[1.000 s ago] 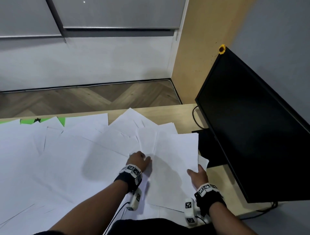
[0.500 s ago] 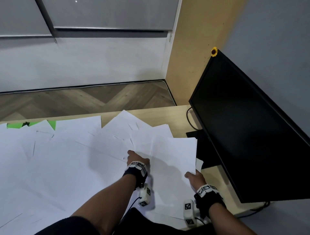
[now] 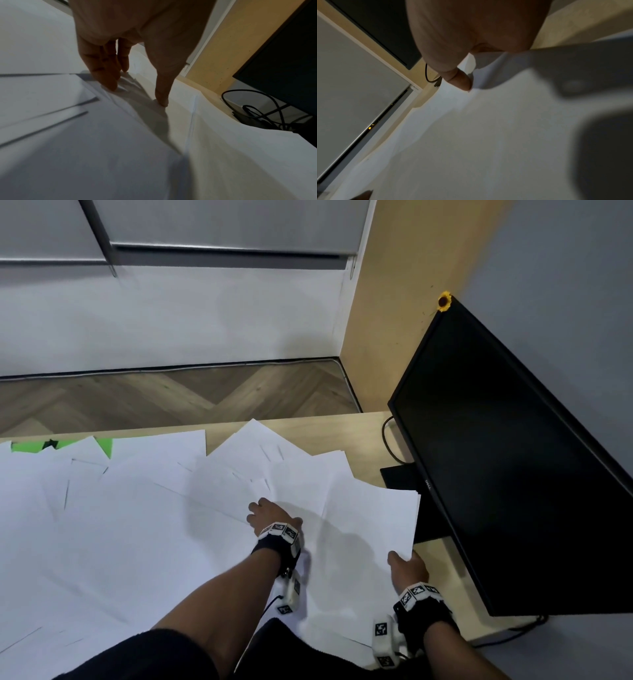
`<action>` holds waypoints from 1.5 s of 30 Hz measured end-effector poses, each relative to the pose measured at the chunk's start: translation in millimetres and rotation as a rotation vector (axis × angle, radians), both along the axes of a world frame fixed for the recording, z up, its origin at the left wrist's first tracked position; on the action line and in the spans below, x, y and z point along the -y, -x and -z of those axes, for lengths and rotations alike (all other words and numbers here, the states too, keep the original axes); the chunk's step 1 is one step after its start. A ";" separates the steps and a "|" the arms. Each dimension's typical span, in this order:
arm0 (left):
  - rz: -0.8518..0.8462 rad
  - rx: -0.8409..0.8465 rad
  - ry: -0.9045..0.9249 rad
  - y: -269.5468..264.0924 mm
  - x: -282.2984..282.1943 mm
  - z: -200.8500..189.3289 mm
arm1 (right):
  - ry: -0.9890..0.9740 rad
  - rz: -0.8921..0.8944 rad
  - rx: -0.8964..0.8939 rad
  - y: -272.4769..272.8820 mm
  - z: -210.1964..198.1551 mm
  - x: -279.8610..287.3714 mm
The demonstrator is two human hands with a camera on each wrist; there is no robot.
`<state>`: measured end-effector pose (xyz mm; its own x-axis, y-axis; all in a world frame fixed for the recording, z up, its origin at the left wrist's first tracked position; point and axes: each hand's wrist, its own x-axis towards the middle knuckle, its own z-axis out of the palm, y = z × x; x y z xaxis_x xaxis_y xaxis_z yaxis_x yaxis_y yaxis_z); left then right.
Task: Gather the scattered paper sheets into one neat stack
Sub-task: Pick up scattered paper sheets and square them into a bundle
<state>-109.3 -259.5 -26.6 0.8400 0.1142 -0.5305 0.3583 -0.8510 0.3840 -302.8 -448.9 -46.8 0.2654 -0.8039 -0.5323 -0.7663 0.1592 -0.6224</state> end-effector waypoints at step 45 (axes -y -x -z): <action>-0.032 0.338 0.614 -34.8 -10.2 -65.2 | -0.062 0.039 0.186 9.3 2.2 7.3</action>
